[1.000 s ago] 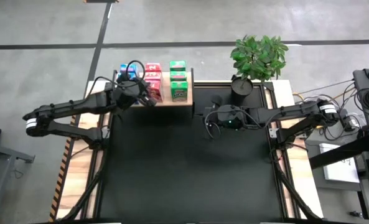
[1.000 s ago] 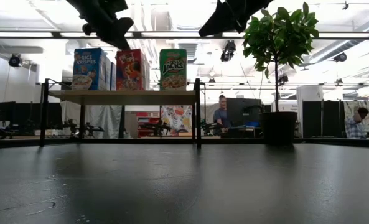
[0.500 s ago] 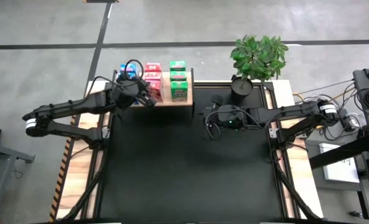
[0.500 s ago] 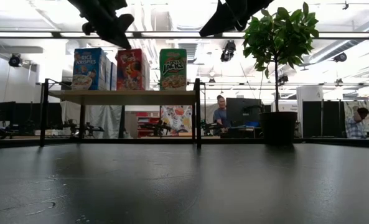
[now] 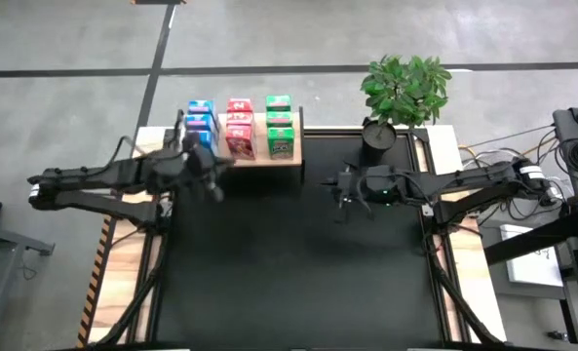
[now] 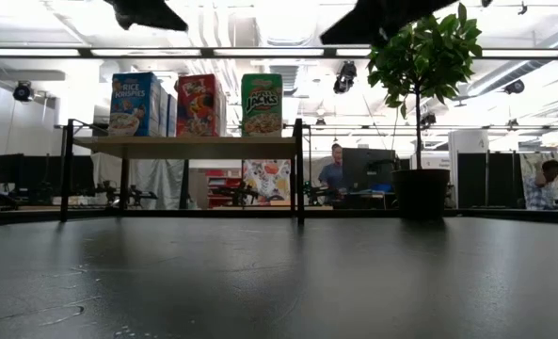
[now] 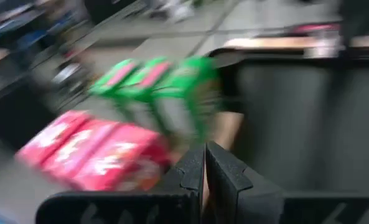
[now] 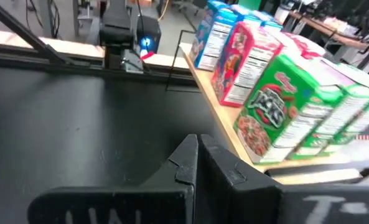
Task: Stack cereal on shelf
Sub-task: Return to Home position
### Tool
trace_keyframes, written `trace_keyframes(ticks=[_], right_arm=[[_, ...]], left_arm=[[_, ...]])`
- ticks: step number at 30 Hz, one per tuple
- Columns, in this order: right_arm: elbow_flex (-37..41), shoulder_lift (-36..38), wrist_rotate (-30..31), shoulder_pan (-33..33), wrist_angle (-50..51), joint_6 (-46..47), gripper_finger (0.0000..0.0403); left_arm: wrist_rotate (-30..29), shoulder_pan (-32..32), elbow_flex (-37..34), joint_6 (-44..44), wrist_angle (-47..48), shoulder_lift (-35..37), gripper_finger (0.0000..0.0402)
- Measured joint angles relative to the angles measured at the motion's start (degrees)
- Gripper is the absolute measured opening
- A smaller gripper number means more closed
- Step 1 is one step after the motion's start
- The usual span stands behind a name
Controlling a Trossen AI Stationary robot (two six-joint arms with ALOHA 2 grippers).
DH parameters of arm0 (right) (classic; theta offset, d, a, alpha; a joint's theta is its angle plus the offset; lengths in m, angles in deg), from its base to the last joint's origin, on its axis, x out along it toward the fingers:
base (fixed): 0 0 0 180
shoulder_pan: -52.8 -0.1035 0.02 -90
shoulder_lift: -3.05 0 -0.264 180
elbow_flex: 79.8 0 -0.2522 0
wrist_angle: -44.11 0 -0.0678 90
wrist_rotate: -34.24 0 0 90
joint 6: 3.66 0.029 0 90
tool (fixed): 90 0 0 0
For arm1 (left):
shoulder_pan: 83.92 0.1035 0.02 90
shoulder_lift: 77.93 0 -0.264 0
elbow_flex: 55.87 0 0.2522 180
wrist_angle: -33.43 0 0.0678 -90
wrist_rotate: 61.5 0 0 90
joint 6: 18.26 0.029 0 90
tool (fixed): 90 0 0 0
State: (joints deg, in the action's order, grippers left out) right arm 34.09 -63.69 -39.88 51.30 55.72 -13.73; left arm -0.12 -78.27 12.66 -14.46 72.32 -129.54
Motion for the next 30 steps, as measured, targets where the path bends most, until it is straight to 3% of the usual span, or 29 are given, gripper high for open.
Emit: trace_keyframes(ticks=[6,12,16,25,30], right_arm=[[9.1,7.0,0.0,0.0,-7.0,-0.1,0.0009],[19.4,12.8,0.0,0.0,-16.8,-0.8,0.0009],[25.0,15.7,0.2,0.0,-23.3,-2.6,0.0009],[32.1,22.9,0.2,0.0,-24.1,-2.6,0.0009],[36.9,27.0,0.2,0.0,-28.4,-4.4,0.0009]], left_arm=[[6.2,-9.3,-9.5,3.7,-3.3,12.4,0.0000],[18.4,-13.2,-20.8,5.6,-7.9,25.2,0.0000],[19.1,-13.2,-26.0,5.4,-10.1,33.0,0.0000],[19.2,-13.2,-32.2,5.4,-10.4,47.9,0.0000],[19.2,-13.2,-34.5,4.8,-12.4,51.6,0.0000]])
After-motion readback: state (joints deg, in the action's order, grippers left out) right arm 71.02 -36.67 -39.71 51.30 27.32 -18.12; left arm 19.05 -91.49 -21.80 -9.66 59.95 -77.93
